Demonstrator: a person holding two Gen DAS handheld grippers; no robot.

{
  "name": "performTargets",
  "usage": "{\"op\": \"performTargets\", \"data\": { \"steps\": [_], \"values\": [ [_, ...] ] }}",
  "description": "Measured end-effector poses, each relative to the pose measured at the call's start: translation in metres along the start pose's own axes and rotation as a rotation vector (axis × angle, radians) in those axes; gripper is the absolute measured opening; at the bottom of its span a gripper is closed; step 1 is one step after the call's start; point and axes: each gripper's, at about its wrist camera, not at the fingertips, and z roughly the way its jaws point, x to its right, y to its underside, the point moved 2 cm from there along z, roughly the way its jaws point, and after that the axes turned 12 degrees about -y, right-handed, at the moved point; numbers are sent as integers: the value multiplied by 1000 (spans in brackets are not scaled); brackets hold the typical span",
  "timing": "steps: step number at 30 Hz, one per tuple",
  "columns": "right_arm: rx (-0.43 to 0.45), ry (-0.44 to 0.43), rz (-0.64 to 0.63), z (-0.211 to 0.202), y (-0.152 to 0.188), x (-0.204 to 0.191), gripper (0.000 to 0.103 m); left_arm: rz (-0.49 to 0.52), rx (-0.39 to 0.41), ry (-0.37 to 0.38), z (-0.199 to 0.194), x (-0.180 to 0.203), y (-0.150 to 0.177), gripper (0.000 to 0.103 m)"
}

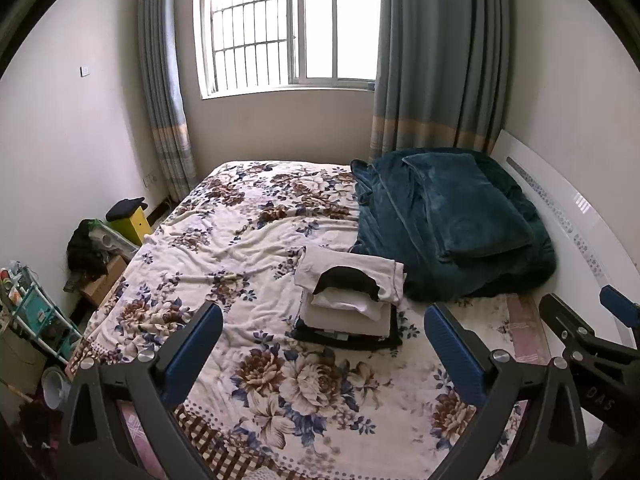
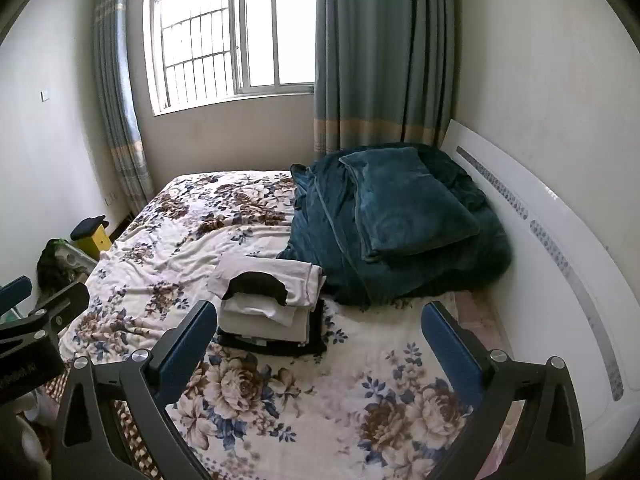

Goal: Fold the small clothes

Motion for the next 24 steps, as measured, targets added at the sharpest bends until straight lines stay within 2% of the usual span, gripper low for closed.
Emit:
{"op": "performTargets", "data": {
  "steps": [24],
  "values": [
    [-4,-46,-23,1,-8,4,103,-10,4,-23,-9,-2,-1,103]
  ]
}}
